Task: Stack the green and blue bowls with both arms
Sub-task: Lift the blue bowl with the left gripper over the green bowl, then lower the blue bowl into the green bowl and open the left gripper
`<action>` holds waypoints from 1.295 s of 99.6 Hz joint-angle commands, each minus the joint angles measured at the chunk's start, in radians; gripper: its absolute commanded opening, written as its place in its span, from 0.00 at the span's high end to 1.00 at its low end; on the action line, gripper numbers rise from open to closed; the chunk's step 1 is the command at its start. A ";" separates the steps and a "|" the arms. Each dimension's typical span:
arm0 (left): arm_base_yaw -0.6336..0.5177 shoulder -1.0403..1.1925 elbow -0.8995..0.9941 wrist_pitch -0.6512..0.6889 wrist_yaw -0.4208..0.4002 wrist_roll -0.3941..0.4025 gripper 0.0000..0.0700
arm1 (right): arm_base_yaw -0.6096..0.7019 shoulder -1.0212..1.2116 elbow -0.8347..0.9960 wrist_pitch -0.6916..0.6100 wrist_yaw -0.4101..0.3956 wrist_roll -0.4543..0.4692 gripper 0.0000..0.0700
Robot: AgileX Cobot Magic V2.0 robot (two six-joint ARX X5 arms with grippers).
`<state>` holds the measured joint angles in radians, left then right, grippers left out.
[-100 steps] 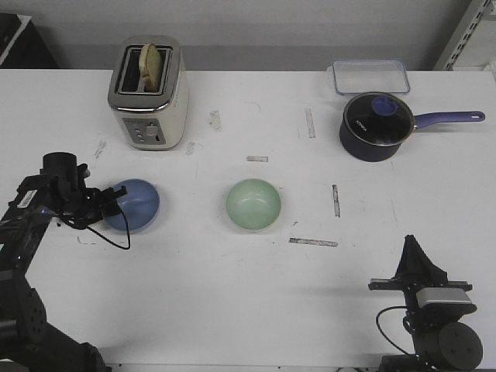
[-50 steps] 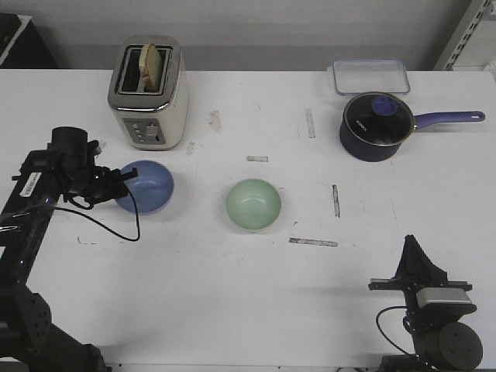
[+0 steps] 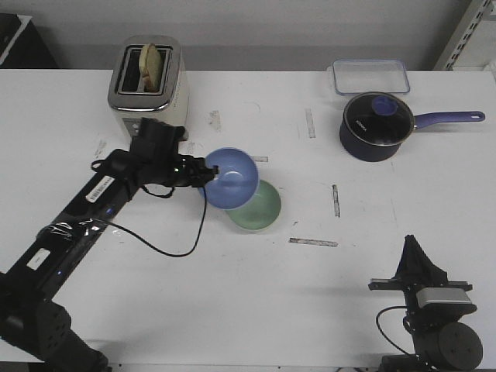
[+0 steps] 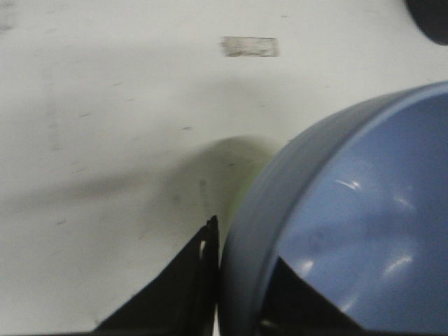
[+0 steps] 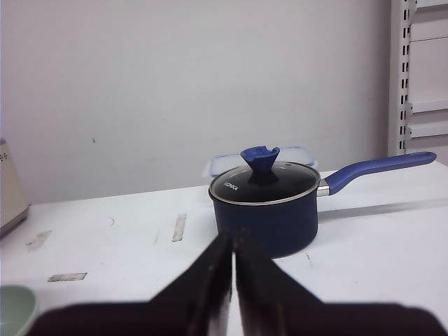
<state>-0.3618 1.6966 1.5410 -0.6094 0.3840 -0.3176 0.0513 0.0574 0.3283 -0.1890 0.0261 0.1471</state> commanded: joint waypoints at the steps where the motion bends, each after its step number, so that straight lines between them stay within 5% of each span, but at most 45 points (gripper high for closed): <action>1: -0.046 0.045 0.019 0.028 0.009 -0.016 1.00 | 0.001 -0.005 0.004 0.014 0.000 0.013 1.00; 34: -0.137 0.105 0.019 0.069 0.009 -0.016 0.97 | 0.001 -0.005 0.004 0.017 0.000 0.013 1.00; 48: -0.137 0.105 0.019 0.062 0.009 -0.016 0.58 | 0.001 -0.005 0.004 0.017 0.000 0.013 1.00; 56: -0.137 0.105 0.019 0.058 0.010 -0.016 0.47 | 0.001 -0.005 0.004 0.017 0.000 0.013 1.00; 71: -0.143 0.105 0.019 0.059 0.010 -0.016 0.44 | 0.001 -0.005 0.004 0.017 0.000 0.013 1.00; 89: -0.148 0.105 0.019 0.058 0.009 -0.004 0.30 | 0.001 -0.005 0.004 0.017 0.000 0.013 1.00; 129: -0.140 0.045 0.018 0.026 -0.012 0.109 0.30 | 0.001 -0.005 0.004 0.017 0.000 0.013 1.00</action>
<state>-0.5007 1.7630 1.5398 -0.5869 0.3859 -0.2752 0.0513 0.0574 0.3283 -0.1825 0.0261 0.1471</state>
